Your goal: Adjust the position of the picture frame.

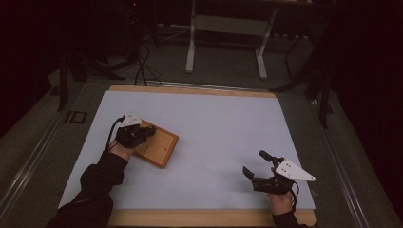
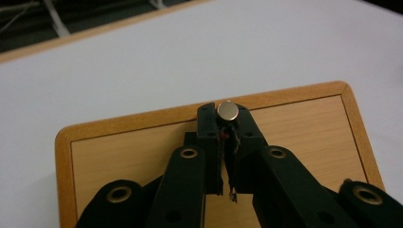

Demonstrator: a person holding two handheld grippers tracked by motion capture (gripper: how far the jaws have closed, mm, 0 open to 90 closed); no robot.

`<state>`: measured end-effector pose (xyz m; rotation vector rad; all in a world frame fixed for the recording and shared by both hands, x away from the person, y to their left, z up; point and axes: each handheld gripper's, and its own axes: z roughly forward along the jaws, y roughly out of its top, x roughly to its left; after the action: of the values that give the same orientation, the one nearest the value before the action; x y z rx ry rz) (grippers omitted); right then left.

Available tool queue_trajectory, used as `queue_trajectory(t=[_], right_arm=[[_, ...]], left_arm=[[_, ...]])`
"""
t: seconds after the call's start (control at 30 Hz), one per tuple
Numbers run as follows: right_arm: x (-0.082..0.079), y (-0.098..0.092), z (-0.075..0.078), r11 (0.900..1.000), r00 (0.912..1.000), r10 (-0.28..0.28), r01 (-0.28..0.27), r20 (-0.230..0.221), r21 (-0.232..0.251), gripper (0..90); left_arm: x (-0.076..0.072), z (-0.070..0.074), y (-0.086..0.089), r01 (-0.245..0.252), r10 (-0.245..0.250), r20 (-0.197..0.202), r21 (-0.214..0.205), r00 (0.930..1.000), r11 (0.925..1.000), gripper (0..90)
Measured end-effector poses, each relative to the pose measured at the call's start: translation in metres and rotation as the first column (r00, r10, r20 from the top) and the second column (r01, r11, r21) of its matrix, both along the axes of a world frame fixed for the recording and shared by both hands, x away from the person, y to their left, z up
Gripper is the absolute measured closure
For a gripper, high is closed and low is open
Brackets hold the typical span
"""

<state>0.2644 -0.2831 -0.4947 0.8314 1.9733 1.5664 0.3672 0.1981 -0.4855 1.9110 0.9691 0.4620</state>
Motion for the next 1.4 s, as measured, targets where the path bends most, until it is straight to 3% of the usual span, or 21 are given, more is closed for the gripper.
queue_trajectory(t=[0.23,0.63,0.8,0.93,1.13,1.4], right_arm=[[0.000,0.000,0.000,1.0000,1.0000,0.000,0.000,0.001,0.000,10.6],[0.000,0.000,0.001,1.0000,1.0000,-0.001,0.001,0.006,0.000,10.6],[0.000,-0.001,0.001,1.0000,1.0000,-0.001,0.001,0.005,0.002,10.6],[0.000,-0.001,0.001,1.0000,1.0000,0.001,-0.001,0.006,0.004,10.6],[0.000,-0.001,0.002,1.0000,0.9999,0.003,-0.003,0.011,0.008,10.6],[-0.002,-0.002,0.003,1.0000,0.9999,0.001,-0.001,0.012,0.009,10.6]], left_arm=[[-0.005,0.013,-0.011,0.024,-0.023,0.039,-0.010,0.9990,0.9997,85.6],[-0.009,0.029,-0.041,0.095,-0.093,0.062,-0.020,0.9937,0.9953,85.6],[-0.010,0.033,-0.058,0.119,-0.117,0.066,-0.020,0.9909,0.9927,85.6],[-0.011,0.037,-0.082,0.161,-0.160,0.068,-0.017,0.9848,0.9867,85.6],[-0.010,0.035,-0.106,0.194,-0.192,0.060,-0.020,0.9795,0.9809,85.6],[-0.004,0.020,-0.132,0.232,-0.232,0.023,-0.009,0.9725,0.9726,85.6]])
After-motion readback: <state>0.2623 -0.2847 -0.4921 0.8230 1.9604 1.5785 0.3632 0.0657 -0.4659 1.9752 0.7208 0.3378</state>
